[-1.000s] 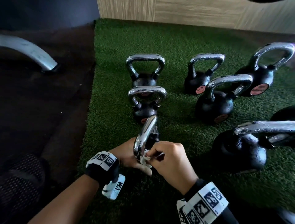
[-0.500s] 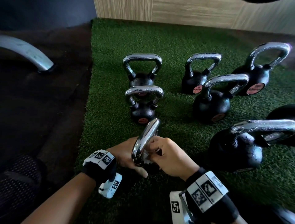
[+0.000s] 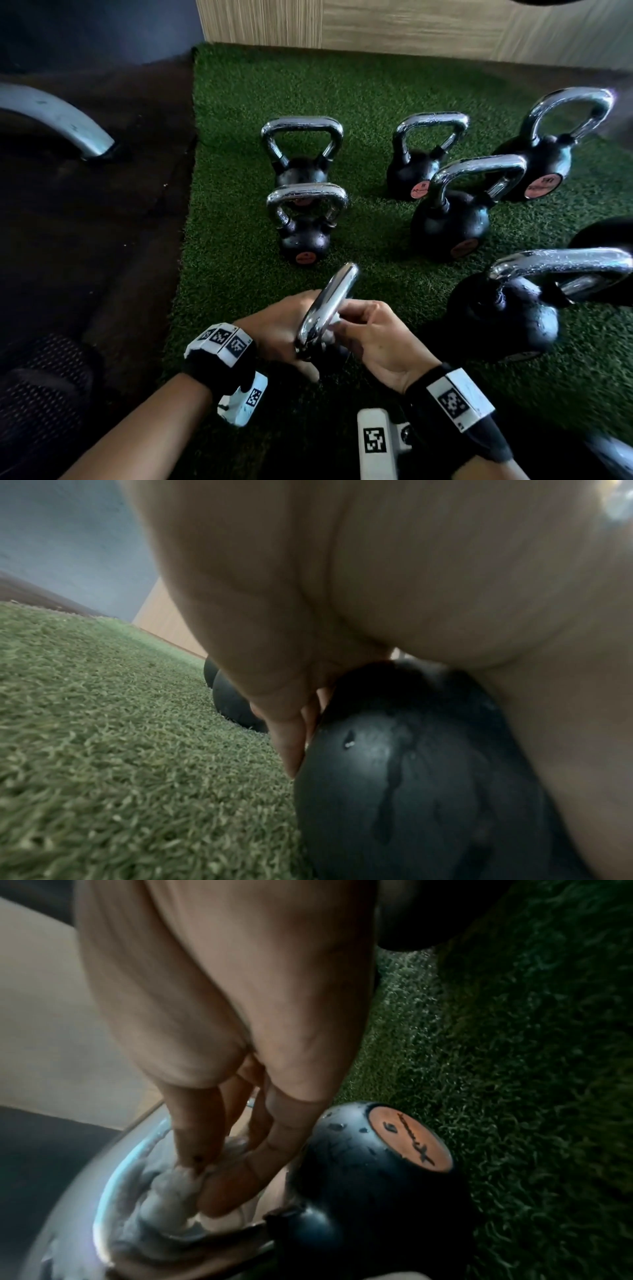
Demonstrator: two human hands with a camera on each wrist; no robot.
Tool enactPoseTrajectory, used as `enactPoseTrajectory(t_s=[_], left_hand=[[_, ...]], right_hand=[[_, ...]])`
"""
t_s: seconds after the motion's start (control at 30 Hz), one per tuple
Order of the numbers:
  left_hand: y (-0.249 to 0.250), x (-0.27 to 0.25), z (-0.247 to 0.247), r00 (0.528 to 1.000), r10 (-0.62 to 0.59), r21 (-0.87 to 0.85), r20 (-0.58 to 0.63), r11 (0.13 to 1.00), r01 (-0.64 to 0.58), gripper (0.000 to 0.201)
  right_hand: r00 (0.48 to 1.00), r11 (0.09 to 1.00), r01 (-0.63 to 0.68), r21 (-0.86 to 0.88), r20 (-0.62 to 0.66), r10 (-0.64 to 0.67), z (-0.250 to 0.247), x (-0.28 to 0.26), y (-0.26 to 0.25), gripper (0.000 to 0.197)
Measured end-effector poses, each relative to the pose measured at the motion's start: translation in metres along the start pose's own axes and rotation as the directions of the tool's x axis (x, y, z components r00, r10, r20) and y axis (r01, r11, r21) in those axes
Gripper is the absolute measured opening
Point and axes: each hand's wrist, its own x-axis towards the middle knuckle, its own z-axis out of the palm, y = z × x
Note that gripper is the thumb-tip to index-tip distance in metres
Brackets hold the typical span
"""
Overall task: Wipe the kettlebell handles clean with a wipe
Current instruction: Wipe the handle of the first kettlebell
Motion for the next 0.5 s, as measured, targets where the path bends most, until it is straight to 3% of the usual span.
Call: enactPoseTrajectory(t_s=[0.23,0.33,0.5], left_hand=[[0.0058,-0.0024,0.0013,0.999,-0.030,-0.111,-0.030,0.993,0.026,0.113],[0.0055,-0.0015,0.0027,0.999,-0.013,-0.119,-0.039,0.993,0.008,0.100],[0.0006,-0.0022,0.0053,0.998,-0.016,-0.152,-0.064,0.988,0.007,0.104]], right_hand=[[0.991,0.997,0.019,0.074,-0.136,-0.009,0.0032,0.0011,0.0016,0.018],[0.970,0.989,0.098,0.110,-0.234,-0.070,0.0038,0.0031,0.0036,0.014],[0.923,0.984,0.146,-0.102,-0.343,-0.173,0.0080,0.0037,0.0082,0.020]])
